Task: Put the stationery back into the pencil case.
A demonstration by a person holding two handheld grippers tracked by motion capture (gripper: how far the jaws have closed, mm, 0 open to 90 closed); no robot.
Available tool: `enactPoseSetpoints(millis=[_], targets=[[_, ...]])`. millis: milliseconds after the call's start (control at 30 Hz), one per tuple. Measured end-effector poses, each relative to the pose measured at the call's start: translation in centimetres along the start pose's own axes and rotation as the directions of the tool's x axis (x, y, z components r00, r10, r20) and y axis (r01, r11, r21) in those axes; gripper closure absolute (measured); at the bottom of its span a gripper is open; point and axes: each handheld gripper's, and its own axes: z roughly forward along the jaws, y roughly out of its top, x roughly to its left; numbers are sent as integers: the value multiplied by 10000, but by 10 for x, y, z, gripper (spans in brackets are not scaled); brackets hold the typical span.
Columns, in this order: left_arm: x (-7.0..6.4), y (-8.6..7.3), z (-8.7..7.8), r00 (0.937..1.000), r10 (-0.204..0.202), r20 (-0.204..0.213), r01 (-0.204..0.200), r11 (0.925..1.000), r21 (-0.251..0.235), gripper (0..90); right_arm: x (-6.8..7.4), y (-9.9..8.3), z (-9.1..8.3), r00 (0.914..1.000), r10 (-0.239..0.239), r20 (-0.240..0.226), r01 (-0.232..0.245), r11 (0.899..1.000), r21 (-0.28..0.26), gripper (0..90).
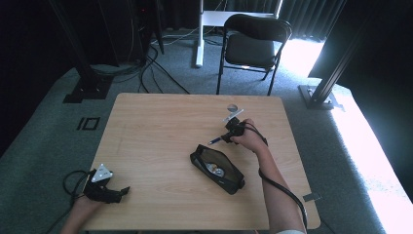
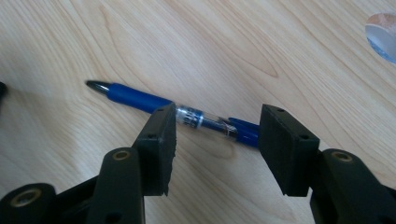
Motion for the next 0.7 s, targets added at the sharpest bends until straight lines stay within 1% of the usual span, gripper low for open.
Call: enactPoseSetpoints(millis=[67, 133, 200, 267, 333, 367, 467, 500, 533, 600, 667, 700], targets=[[0, 0, 0, 10000, 3, -1, -3, 10000, 2, 15, -1, 1, 2, 9999, -42, 94, 41, 10000, 71, 476], [0, 0, 0, 10000, 1, -1, -1, 10000, 1, 16, -1, 2, 4, 9995, -251, 172, 247, 9995, 200, 477], [0, 0, 0, 10000, 2, 0, -2, 10000, 1, 16, 0, 4, 7, 9990, -445, 94, 443, 9987, 261, 479], [0, 0, 0, 10000, 0, 0, 0, 10000, 1, 16, 0, 5, 9, 9978, -657, 113, 653, 9974, 297, 497], [0, 0, 0, 10000, 2, 0, -2, 10000, 2, 16, 2, 5, 11, 9970, -776, 25, 775, 9964, 337, 503], [0, 0, 0, 10000, -3, -1, 3, 10000, -3, 16, 2, 6, 11, 9973, -732, -29, 733, 9968, 317, 510], [0, 0, 0, 10000, 1, 0, -1, 10000, 0, 16, 3, 6, 11, 9966, -813, -133, 817, 9961, 343, 530], [0, 0, 0, 10000, 2, 0, -2, 10000, 0, 16, 3, 6, 11, 9966, -806, -147, 811, 9961, 357, 558], [0, 0, 0, 10000, -3, -2, 3, 10000, -3, 16, 3, 6, 10, 9955, -910, -264, 921, 9949, 413, 575], [0, 0, 0, 10000, -3, -1, 3, 10000, -2, 16, 5, 5, 12, 9937, -1021, -467, 1046, 9931, 529, 561], [0, 0, 0, 10000, -2, -1, 2, 10000, -2, 16, 7, 4, 12, 9922, -1101, -585, 1132, 9923, 513, 595], [0, 0, 0, 10000, 4, 0, -4, 10000, 3, 15, 7, 3, 12, 9936, -911, -663, 948, 9940, 549, 603]])
